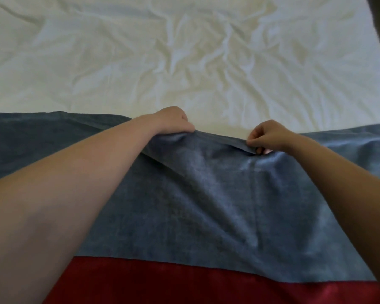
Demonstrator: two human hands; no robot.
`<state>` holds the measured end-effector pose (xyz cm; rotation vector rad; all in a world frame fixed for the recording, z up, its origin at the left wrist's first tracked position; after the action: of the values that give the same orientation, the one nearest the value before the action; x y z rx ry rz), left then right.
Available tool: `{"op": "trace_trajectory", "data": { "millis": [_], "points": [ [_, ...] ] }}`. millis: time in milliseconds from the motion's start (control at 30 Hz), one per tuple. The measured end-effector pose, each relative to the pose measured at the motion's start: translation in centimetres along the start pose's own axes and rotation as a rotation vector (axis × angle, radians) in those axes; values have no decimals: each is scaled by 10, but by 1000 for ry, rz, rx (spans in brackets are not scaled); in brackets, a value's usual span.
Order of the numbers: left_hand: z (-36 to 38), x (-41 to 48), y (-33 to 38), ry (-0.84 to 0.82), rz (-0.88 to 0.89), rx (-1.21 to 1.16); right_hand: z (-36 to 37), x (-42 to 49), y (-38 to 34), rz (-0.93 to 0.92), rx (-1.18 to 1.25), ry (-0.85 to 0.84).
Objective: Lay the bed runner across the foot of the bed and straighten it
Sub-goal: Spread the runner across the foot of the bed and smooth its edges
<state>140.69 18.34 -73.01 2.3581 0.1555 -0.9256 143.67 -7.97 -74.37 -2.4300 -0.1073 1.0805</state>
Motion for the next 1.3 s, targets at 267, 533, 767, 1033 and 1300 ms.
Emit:
{"op": "trace_trajectory", "data": {
  "millis": [267, 533, 767, 1033, 1300],
  "points": [
    [-11, 28, 27, 350, 85, 239, -18, 4, -12, 15, -406, 619],
    [13, 29, 55, 365, 241, 334, -21, -12, -7, -98, -550, 618],
    [55, 42, 117, 407, 348, 295, -52, -22, 68, -28, -831, 453],
    [114, 84, 206, 193, 232, 295, -103, -24, 170, -32, -782, 411],
    [131, 106, 267, 147, 234, 268, -159, -14, 234, 26, -700, 372]
  ]
}}
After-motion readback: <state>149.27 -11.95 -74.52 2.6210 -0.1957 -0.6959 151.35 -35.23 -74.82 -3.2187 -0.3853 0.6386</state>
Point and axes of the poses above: each hand's wrist, its own x-axis towards the middle knuckle, its own z-axis out of the palm, y = z × x, the point moved 2 cm from there along x, towards the middle knuckle, and after that the axes turned 4 degrees about -x, right-handed, at the moved point
